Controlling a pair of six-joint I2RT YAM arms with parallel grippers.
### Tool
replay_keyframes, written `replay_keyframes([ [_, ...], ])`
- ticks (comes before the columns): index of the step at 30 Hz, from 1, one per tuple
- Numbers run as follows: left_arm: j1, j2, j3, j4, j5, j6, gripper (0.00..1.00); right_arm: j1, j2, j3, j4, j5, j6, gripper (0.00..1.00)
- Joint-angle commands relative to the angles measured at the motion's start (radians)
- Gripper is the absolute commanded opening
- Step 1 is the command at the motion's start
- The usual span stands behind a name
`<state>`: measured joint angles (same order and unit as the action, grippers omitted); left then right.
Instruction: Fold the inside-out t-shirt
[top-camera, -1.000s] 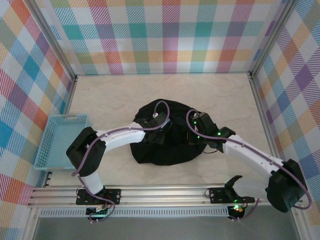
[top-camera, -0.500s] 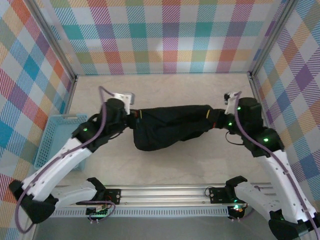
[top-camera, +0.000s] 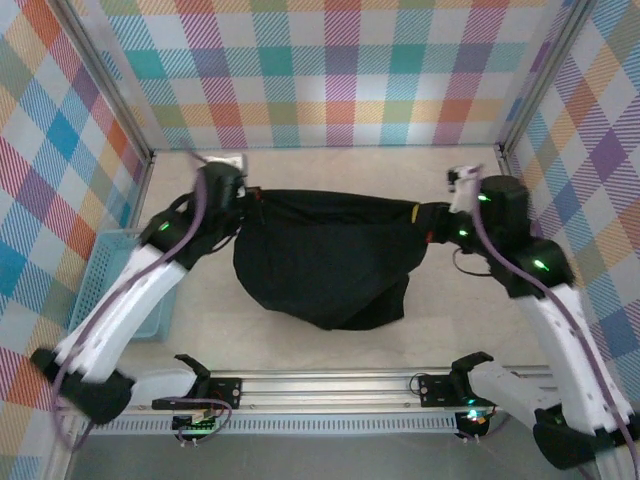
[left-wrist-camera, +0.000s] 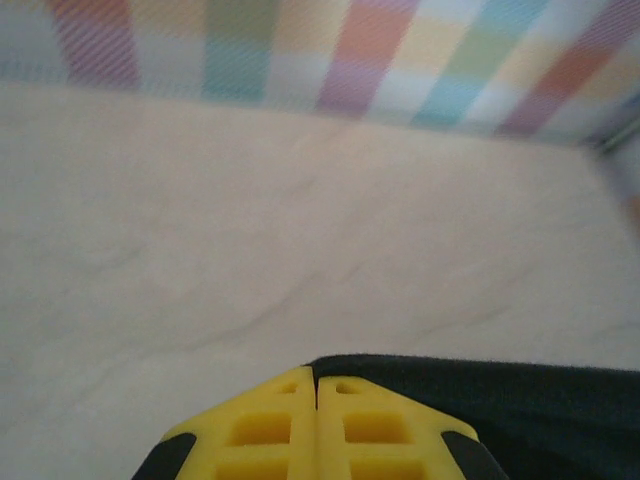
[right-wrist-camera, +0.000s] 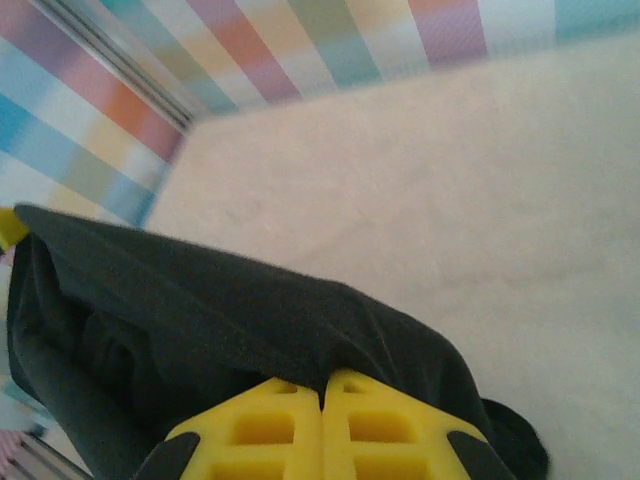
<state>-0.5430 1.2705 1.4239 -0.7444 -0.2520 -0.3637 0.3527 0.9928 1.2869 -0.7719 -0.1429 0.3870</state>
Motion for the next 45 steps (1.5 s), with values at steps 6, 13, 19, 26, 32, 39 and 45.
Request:
replay_keyframes([
  [6,0.120,0.287,0.038,-0.215,-0.033,-0.065,0.03,0.010,0.164,-0.162,0.171,-0.071,0.032,0.00],
  [13,0.120,0.085,-0.175,-0.095,0.046,-0.138,0.47,0.337,0.227,-0.210,0.245,0.049,0.088,0.00],
  [19,0.075,-0.062,-0.389,0.026,0.214,-0.208,0.58,0.537,0.341,-0.311,0.269,0.127,0.143,0.41],
  [26,-0.194,-0.067,-0.456,0.132,0.143,-0.288,0.70,0.513,0.153,-0.310,0.124,0.264,0.119,0.71],
  [32,-0.360,-0.017,-0.488,0.300,0.108,-0.339,0.75,0.372,0.122,-0.344,0.100,0.245,0.117,0.72],
  [39,-0.409,0.110,-0.434,0.325,0.126,-0.291,0.68,0.359,0.177,-0.415,0.142,0.198,0.220,0.71],
  [45,-0.408,0.214,-0.389,0.333,0.129,-0.259,0.50,0.359,0.223,-0.472,0.244,0.099,0.254,0.56],
])
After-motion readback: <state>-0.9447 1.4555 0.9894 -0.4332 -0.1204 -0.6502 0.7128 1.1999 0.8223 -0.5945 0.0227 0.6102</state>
